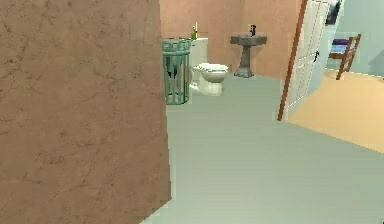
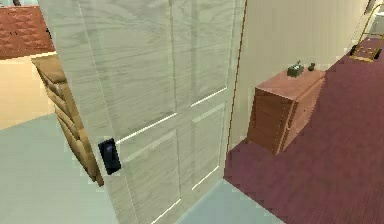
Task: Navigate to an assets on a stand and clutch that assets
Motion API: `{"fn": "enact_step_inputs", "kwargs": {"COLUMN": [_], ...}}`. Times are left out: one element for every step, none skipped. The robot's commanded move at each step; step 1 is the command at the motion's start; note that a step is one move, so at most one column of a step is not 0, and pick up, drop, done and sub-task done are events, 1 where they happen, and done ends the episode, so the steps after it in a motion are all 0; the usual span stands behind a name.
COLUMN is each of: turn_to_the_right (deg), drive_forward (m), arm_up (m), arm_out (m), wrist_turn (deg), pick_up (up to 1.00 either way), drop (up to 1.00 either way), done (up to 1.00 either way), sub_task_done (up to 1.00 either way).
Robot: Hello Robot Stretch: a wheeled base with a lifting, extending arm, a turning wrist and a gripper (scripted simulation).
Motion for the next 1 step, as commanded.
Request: {"fn": "enact_step_inputs", "kwargs": {"turn_to_the_right": [3.0], "drive_forward": [0.00], "arm_up": [0.00], "arm_out": [0.00], "wrist_turn": [0.0], "pick_up": [0.00], "drop": [0.00], "done": [0.00], "sub_task_done": [0.00]}}
